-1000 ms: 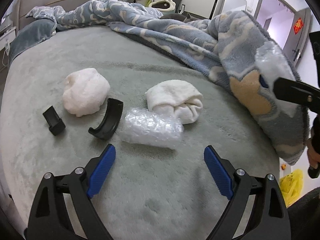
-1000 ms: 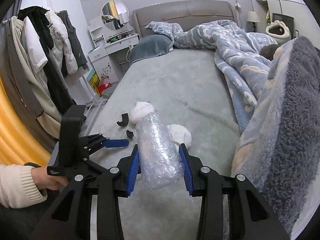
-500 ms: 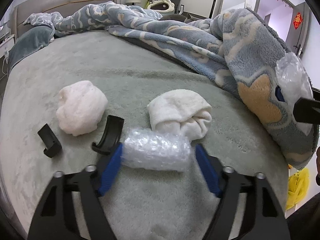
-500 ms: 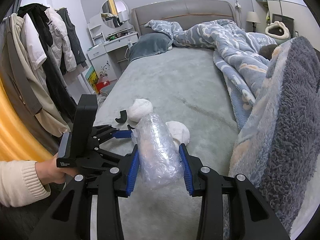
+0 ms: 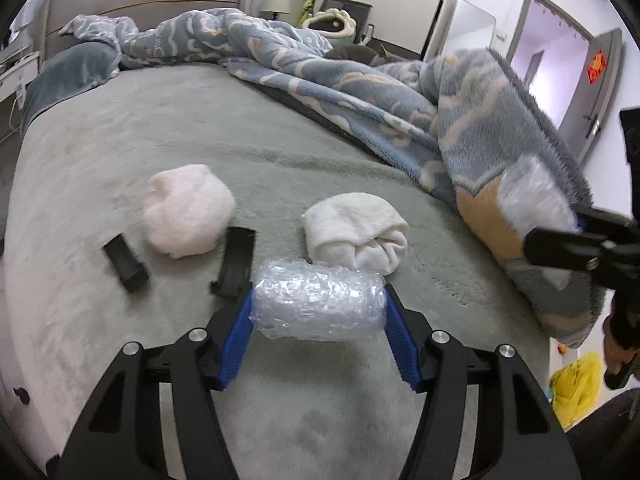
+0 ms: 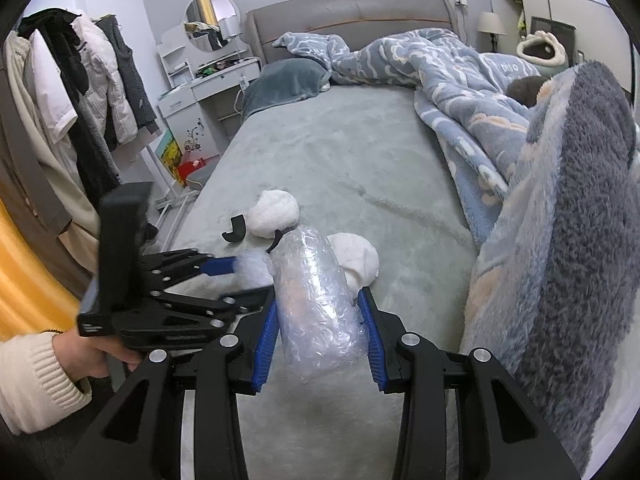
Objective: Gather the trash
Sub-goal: 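Carry both bubble-wrap rolls to the bin and open left gripper to drop its roll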
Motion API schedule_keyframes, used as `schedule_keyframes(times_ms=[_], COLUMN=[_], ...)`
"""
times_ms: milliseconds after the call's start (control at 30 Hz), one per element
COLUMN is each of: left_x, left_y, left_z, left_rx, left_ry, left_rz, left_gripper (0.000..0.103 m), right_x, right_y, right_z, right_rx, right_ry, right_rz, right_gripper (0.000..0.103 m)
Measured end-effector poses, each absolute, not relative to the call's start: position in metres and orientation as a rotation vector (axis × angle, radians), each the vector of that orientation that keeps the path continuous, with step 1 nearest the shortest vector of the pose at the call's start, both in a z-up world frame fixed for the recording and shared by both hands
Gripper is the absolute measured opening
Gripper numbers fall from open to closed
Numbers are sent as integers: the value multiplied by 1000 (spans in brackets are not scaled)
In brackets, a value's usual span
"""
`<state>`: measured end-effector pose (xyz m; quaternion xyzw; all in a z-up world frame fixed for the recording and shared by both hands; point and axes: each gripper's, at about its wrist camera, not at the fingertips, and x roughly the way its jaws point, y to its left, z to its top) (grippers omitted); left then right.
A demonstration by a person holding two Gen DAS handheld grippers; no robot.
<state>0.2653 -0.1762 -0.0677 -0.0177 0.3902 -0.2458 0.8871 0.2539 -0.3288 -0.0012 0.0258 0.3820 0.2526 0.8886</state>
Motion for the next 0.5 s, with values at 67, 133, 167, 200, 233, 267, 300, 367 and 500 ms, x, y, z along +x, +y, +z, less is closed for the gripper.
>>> schedule_keyframes(times_ms=[67, 133, 167, 200, 233, 267, 300, 367, 500], left_x=[258, 250, 246, 241, 236, 230, 226, 218, 204], left_y=[-168, -160, -156, -153, -150, -147, -144, -138, -119], left_z=[-62, -57, -54, -53, -52, -51, -51, -50, -50], left_rx=[-48, -56, -57, -54, -50, -49, -45, -38, -67], left_ry=[802, 794, 788, 782, 777, 777, 777, 777, 782], left_rz=[-502, -495, -488, -480, -477, -478, -478, -477, -459], left_gripper=[64, 64, 64, 64, 64, 64, 64, 64, 64], right_x=[253, 252, 251, 249, 248, 247, 246, 243, 238], right_y=[-325, -321, -318, -315, -311, -308, -305, -297, -278], right_z=[-3, -5, -6, -6, -7, -7, -7, -6, -6], right_rx=[62, 69, 73, 76, 76, 76, 76, 73, 73], right_ry=[806, 817, 821, 826, 830, 834, 837, 841, 851], right_rz=[514, 506, 505, 506, 506, 506, 506, 506, 516], right_gripper=[40, 40, 40, 40, 40, 40, 40, 40, 40])
